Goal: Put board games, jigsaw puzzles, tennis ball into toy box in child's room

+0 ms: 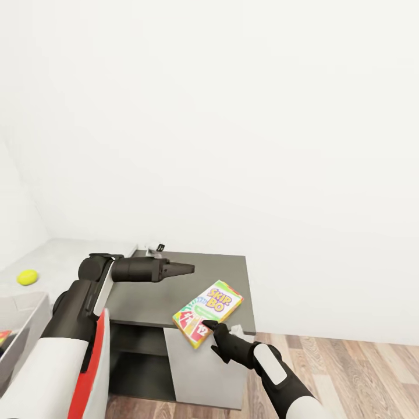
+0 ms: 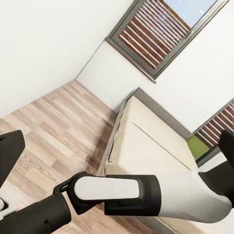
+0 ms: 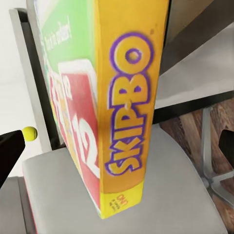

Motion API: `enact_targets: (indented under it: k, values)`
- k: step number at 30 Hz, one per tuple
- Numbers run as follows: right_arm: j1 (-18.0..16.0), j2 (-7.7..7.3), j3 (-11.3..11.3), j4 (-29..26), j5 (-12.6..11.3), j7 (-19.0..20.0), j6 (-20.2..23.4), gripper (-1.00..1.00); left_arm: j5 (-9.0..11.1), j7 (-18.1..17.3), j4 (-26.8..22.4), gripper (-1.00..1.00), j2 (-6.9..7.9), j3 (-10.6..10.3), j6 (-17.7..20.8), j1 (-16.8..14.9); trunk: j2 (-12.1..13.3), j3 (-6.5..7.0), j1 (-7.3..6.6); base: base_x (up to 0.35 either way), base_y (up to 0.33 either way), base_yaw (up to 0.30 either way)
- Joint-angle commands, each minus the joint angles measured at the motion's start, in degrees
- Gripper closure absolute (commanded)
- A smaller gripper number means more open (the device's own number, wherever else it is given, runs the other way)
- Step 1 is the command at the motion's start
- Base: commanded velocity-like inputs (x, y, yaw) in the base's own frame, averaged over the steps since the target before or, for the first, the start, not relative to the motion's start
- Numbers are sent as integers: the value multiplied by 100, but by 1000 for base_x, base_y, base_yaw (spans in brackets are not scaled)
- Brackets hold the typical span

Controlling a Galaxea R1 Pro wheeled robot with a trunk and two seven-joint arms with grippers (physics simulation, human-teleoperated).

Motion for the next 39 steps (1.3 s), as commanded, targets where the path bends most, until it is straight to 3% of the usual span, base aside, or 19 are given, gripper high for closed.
enact_targets:
  k: [1, 26, 27, 39]
  values:
    - [-5, 0, -2, -1, 6, 11, 14, -100, 20, -6, 0, -100, 5, -8, 60, -4, -4, -6, 0, 1, 119, 0]
    - [-3, 0, -9, -1, 1, 4, 5, -100, 20, -6, 0, -100, 6, -8, 60, -4, -4, -6, 0, 0, 41, 0]
    - [-4, 0, -9, -1, 1, 3, 5, 100, 20, -6, 0, -100, 6, -8, 60, -4, -4, -6, 0, 0, 0, 0]
    - [-1, 0, -17, -1, -32, 11, -3, 100, 20, -6, 0, -100, 6, 0, 60, -4, -4, -6, 0, 0, 0, 0]
